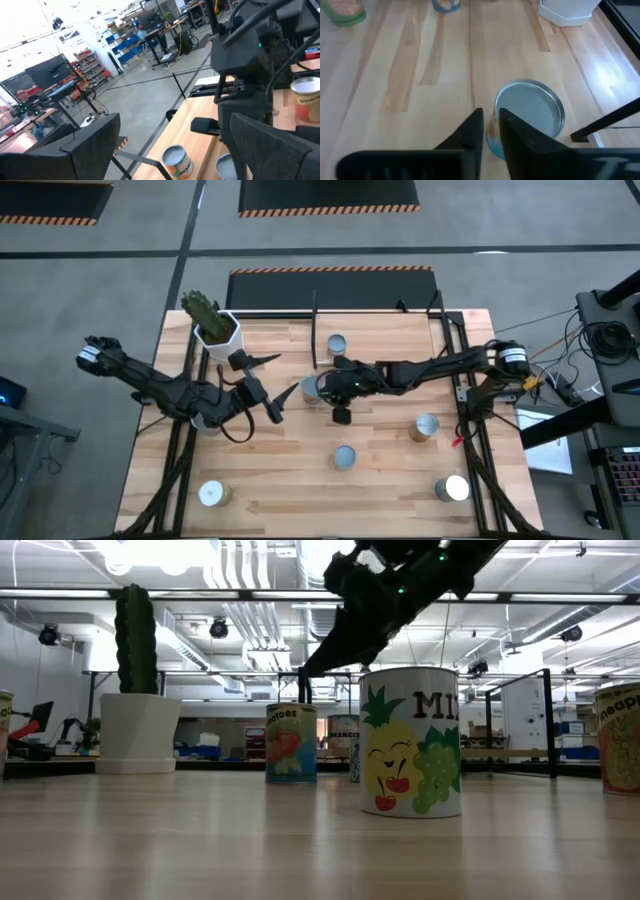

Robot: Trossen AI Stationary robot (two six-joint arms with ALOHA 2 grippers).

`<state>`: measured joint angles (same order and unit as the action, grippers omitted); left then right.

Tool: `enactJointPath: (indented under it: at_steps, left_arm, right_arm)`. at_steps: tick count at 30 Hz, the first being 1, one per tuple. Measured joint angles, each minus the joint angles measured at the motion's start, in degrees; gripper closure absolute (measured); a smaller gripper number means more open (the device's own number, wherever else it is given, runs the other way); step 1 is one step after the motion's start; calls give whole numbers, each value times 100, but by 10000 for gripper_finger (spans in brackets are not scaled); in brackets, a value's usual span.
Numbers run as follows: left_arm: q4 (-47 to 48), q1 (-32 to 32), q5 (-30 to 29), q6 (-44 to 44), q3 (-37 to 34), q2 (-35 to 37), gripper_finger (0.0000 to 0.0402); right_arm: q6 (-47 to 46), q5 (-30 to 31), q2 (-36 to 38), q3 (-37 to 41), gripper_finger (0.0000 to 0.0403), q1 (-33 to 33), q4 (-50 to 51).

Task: Pick and place cans onto a shelf
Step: Put the canned tomatoes on the shelf

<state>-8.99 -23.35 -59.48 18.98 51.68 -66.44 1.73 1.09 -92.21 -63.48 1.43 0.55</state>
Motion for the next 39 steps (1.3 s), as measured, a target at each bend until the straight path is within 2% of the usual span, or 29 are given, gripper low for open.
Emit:
enactJointPath:
  at_steps: [7,13,17,21,39]
  left_arm:
    - [30,-68,-4,51,0,12,42]
    - [58,-68,-4,66,0,12,42]
    - [58,-68,-4,66,0,12,42]
    - [56,-68,-4,66,0,12,42]
    - [6,-66,-2,295,7,16,42]
  right_arm:
    - [-218,772,-510,-468,213,11,17]
    - [-264,790,-616,-756,95,9,243]
    - [-316,788,-616,-732,43,9,273]
    - [-369,788,-676,-687,30,11,265]
    - [-497,771,-1211,-662,28,123,351]
